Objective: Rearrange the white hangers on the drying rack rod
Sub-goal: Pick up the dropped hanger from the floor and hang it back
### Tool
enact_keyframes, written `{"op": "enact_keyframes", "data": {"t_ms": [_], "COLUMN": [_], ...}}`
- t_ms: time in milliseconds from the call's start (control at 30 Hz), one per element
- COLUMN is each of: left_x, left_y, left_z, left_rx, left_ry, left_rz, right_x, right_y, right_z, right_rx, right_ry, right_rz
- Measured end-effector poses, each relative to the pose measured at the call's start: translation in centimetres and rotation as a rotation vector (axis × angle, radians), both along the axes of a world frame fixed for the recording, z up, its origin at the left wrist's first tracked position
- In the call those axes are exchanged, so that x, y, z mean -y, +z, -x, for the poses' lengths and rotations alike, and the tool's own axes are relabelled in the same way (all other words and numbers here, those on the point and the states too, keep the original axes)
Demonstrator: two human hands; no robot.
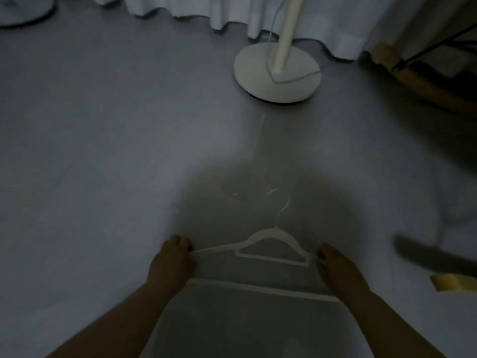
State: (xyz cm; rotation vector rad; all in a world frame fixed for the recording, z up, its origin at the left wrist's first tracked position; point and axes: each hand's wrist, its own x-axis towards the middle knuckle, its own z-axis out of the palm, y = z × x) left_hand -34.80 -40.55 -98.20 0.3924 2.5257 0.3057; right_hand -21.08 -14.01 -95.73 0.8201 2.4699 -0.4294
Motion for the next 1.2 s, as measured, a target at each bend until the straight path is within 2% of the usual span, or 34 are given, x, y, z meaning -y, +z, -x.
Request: {"op": "enact_keyframes", "data": {"t_ms": [100,200,300,433,600,800,967,1200], "left_x": [2.0,5.5,9.2,12.9,16.9,21.8,25.4,25.1], "left_y": [4.3,10.1,17.7,29.7,45.7,62.1,71.5,80.6], "left_z": [-1.1,-1.3,-0.6,0.1,1.0,1.8,1.1,-0.6], "left_rx": [-0.019,-0.010,0.012,-0.014,-0.123,-0.295,-0.470,-0.744], "left_ry": [0.166,0.210,0.321,0.406,0.438,0.450,0.529,0.616], "left_rz": [-0.187,-0.293,-0.389,-0.447,-0.565,-0.653,-0.683,-0.568], "right_x": [1.4,3.7,6.6,10.1,13.9,18.1,21.3,23.6], "right_y": [4.3,10.2,18.3,31.1,46.9,62.4,72.0,81.9], "right_z": [0.0,0.3,1.2,2.4,4.2,7.2,8.5,7.5], "right_rx": [-0.096,-0.097,-0.100,-0.106,-0.165,-0.329,-0.465,-0.573], "right_ry": [0.017,0.039,-0.098,-0.163,-0.111,0.025,0.156,0.122], "right_rz": [0.075,0.227,0.513,0.654,0.699,0.666,0.647,0.730]}}
